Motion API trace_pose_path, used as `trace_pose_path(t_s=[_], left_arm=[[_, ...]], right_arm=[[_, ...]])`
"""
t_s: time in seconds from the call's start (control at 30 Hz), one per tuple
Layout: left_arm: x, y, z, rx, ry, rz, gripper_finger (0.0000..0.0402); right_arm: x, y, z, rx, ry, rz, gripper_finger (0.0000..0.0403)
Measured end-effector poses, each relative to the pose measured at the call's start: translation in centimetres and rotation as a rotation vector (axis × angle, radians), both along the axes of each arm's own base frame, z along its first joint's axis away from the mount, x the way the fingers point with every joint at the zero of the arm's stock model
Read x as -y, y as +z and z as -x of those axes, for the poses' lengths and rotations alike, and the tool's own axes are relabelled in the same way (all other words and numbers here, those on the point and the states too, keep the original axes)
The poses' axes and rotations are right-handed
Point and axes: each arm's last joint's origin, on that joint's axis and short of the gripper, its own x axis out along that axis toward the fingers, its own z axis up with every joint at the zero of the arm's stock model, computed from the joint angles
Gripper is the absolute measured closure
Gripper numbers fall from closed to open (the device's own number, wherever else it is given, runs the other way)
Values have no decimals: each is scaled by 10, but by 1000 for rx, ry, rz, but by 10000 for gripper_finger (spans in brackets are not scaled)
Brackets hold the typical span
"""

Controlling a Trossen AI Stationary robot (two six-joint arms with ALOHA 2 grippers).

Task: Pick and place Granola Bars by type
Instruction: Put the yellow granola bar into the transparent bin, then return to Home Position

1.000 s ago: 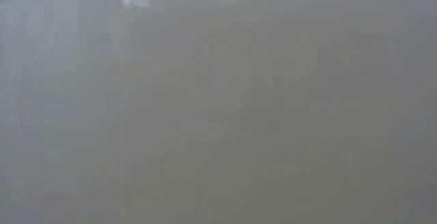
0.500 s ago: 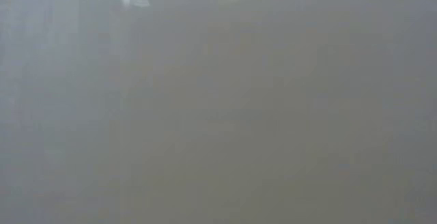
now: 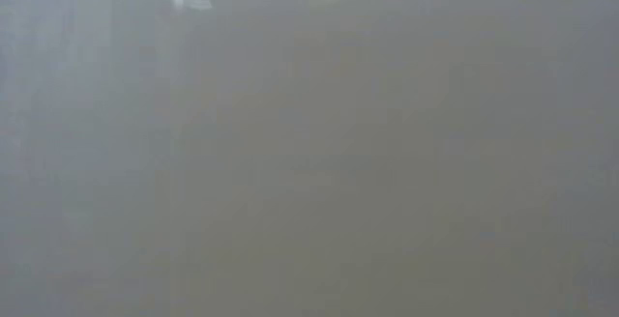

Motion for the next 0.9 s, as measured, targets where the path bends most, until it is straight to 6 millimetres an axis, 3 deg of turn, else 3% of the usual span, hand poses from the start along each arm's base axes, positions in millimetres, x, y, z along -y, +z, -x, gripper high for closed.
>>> trace_pose_path(t_s=[0.33,0.9], left_arm=[[-6,-1,-3,-12,-13,18,274],[1,-13,2,-104,-85,183,270]], right_arm=[[0,0,0,1,-4,-6,394],[1,0,0,1,-21,13,394]])
